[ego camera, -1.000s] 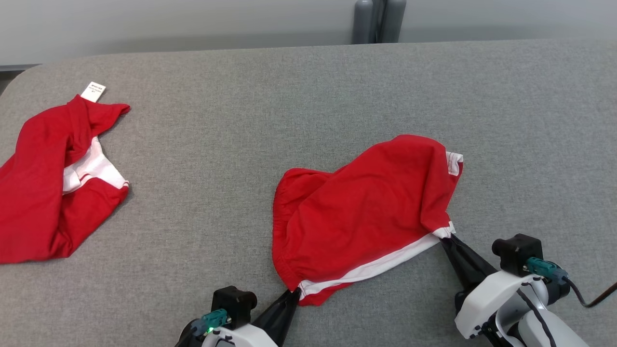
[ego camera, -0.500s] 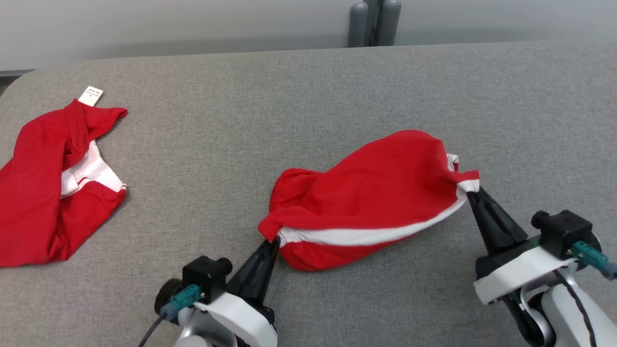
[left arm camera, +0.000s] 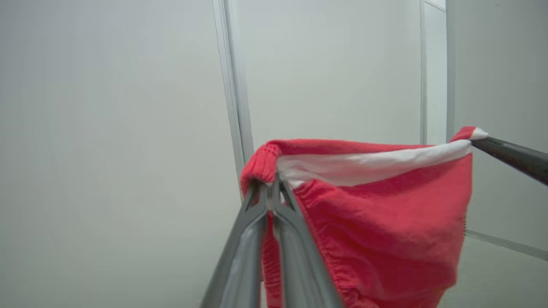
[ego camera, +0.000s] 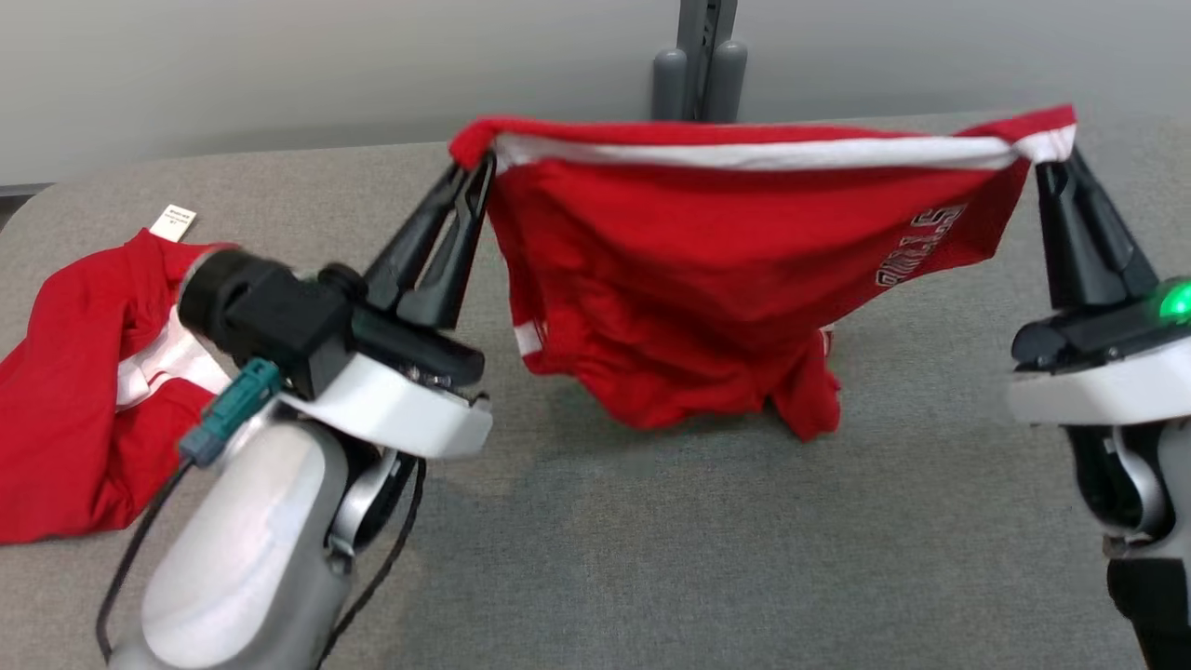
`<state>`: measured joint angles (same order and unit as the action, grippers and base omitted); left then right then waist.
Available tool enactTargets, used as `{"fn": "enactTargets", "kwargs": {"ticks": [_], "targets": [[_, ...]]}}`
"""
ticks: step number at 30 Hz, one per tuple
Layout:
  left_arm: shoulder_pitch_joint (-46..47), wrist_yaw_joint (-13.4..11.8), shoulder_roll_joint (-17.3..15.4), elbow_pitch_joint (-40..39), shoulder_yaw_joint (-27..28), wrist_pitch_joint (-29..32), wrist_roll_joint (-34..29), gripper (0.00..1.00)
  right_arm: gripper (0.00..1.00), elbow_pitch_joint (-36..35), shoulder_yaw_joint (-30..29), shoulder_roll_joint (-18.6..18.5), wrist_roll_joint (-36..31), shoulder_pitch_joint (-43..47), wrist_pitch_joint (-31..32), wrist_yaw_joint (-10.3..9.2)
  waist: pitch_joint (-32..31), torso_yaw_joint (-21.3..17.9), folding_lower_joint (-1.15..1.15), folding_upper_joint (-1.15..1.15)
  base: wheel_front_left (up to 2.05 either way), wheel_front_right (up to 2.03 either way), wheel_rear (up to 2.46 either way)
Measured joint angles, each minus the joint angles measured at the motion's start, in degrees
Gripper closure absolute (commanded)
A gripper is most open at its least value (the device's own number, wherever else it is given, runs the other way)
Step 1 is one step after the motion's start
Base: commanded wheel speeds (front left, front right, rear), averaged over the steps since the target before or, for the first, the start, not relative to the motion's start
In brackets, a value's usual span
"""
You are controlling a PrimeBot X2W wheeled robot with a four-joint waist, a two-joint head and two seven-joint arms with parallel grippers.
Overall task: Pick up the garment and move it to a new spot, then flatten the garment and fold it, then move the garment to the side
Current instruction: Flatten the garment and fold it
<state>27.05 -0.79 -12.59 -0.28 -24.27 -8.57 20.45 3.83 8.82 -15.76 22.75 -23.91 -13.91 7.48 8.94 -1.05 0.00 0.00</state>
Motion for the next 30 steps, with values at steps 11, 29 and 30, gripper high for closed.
{"fn": "enactTargets", "kwargs": {"ticks": [11,29,30], "targets": [[13.83,0.73,-0.91,-5.42,2.23,3.03,-1.18,1.0,1.0,-8.29,-3.03,0.24,2.48,-7.98,5.61,0.0,-1.02,-2.14,0.0,0.0,0.0,0.0,0.0],[39.83,6.14,4.46,16.6,2.65,-0.27,3.31,1.0,1.0,8.06,-0.55,-1.21,11.09,-34.01,4.92,0.0,10.71,-2.99,0.0,0.0,0.0,0.0,0.0],[45.21,6.75,5.08,21.9,2.58,-2.21,3.13,1.0,1.0,12.54,0.86,-0.94,12.52,-39.21,3.74,0.0,12.62,-3.07,0.0,0.0,0.0,0.0,0.0]]}}
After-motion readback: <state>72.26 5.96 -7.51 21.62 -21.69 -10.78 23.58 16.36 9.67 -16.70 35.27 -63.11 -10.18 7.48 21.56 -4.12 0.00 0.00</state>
